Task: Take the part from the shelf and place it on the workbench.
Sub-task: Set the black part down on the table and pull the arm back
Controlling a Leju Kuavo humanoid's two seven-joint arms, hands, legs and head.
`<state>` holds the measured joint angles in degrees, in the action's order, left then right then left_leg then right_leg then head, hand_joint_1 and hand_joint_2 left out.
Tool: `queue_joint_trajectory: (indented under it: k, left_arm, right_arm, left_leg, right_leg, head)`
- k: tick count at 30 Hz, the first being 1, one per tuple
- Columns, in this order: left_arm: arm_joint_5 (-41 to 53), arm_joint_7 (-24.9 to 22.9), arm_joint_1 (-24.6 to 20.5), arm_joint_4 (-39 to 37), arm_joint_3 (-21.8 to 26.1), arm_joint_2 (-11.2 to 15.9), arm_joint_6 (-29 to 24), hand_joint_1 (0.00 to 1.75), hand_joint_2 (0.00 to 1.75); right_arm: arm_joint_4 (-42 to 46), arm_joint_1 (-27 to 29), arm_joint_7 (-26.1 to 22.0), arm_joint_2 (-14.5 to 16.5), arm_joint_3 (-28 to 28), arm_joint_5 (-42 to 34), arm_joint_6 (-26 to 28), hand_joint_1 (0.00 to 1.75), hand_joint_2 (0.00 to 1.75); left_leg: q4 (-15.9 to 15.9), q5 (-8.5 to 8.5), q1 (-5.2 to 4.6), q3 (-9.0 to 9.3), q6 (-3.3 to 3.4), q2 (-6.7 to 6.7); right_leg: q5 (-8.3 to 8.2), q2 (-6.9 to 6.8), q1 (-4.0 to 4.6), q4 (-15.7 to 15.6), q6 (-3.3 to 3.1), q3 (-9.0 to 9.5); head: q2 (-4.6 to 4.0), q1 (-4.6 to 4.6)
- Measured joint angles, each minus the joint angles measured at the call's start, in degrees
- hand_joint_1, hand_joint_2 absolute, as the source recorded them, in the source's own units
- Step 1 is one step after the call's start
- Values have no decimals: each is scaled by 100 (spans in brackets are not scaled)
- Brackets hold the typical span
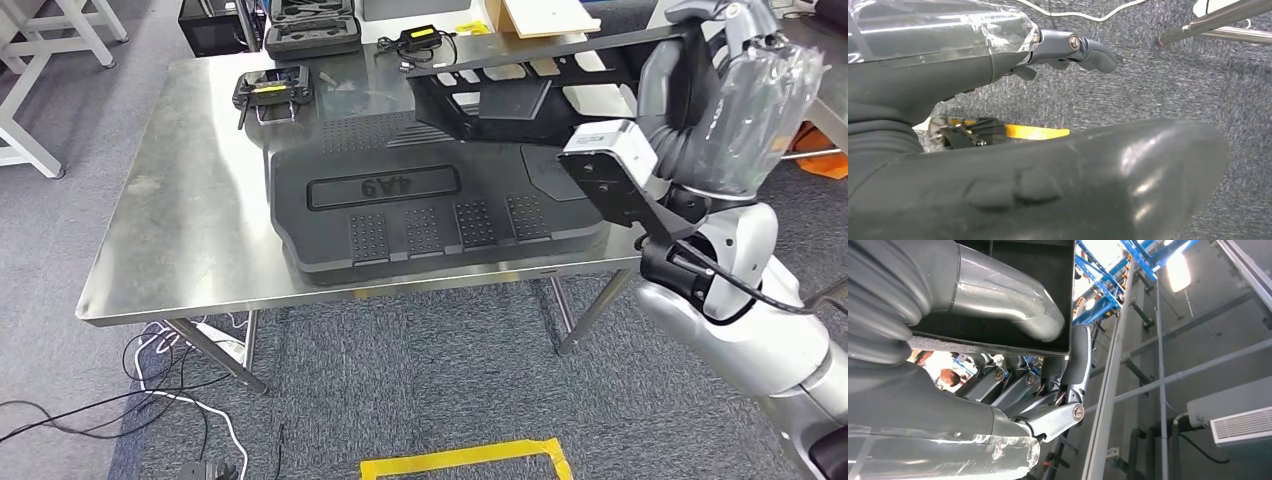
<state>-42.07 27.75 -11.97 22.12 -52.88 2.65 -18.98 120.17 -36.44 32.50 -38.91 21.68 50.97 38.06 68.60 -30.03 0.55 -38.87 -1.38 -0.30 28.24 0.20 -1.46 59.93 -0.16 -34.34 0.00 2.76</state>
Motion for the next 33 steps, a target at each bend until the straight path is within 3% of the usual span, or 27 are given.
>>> queue_joint_trajectory:
  k: [2,3,5,8,17,33]
  left_arm:
    - [-3,-1,-3,-1,1,1,-1,0,0]
    - [-4,-1,-2,-1,1,1,-1,0,0]
    - [-4,0,8,0,1,-2,-1,0,0]
    - [-4,1,15,-2,5,2,-3,0,0]
    - [19,-1,14,0,8,4,-5,0,0]
    - [-3,-15,13,0,17,4,-17,0,0]
  right_arm:
    - [0,-4,0,0,0,0,3,175,175]
    - [0,-7,0,0,0,0,7,175,175]
    - [0,-9,0,0,0,-1,21,175,175]
    - [0,-4,0,0,0,-1,45,175,175]
    - [0,-5,0,0,0,39,104,175,175]
    - [0,3,0,0,-2,52,107,175,175]
  left_leg:
    - [-675,283,-10,291,37,-3]
    - [-839,316,-24,356,61,-5]
    - [-915,302,-43,373,83,-8]
    - [-930,300,-42,382,90,-22]
    - [-927,276,-46,392,143,-26]
    - [-974,278,-40,443,140,-24]
  right_leg:
    - [34,6,3,-2,37,49]
    - [42,7,5,-7,64,57]
    - [67,11,18,-4,50,54]
    - [71,3,17,-47,7,91]
    - [40,2,16,-140,127,142]
    - [45,4,26,-135,134,152]
  head:
    - [0,-6]
    - [0,-4]
    - [0,6]
    - [0,31]
    - [0,37]
    - [0,35]
